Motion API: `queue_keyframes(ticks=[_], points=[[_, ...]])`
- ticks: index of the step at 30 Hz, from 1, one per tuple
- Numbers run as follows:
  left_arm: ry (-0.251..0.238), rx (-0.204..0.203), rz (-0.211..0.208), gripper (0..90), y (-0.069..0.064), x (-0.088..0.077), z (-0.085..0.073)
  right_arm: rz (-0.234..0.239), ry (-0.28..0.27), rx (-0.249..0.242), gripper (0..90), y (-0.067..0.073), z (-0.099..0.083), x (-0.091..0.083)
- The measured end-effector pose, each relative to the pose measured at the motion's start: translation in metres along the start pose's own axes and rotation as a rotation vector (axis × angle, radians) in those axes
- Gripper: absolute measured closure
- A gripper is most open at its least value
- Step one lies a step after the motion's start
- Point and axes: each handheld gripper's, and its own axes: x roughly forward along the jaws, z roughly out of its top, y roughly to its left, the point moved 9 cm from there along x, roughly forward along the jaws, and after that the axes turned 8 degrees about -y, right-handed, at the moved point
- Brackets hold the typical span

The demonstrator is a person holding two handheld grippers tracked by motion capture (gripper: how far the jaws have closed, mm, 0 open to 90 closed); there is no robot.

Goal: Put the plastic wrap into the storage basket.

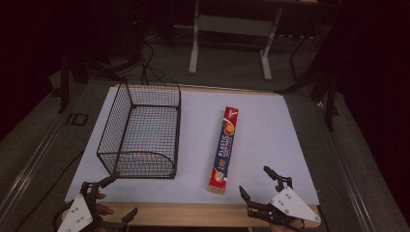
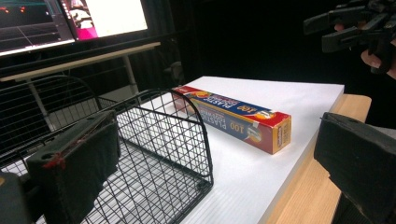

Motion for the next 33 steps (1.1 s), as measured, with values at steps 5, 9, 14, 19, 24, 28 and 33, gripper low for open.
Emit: queue_keyframes(ticks=[5,9,14,19,24,28,33], points=[[-0.010,-0.004,-0.004,0.9,-0.001,0.000,0.002,-0.001,0.019,-0.012,10.9,0.000,-0.004,0.003],[0.000,0.008,-0.007,0.9,-0.003,0.001,0.001,-0.021,0.016,-0.027,10.9,-0.001,-0.003,0.003],[-0.011,0.000,-0.008,0.9,-0.004,0.001,0.002,-0.028,0.018,-0.038,10.9,0.001,-0.001,0.004],[-0.003,0.005,-0.005,0.9,-0.003,0.002,0.001,-0.013,0.026,-0.042,10.9,0.005,0.002,0.009],[-0.006,-0.006,-0.005,0.9,-0.003,0.002,0.002,-0.002,0.045,-0.049,11.0,0.007,0.002,0.019],[-0.006,-0.001,-0.006,0.9,-0.003,0.002,0.002,-0.008,0.057,-0.058,11.1,0.004,0.005,0.033],[-0.006,-0.001,-0.009,0.9,-0.004,0.003,0.001,0.009,0.085,-0.033,13.8,0.004,0.004,0.044]])
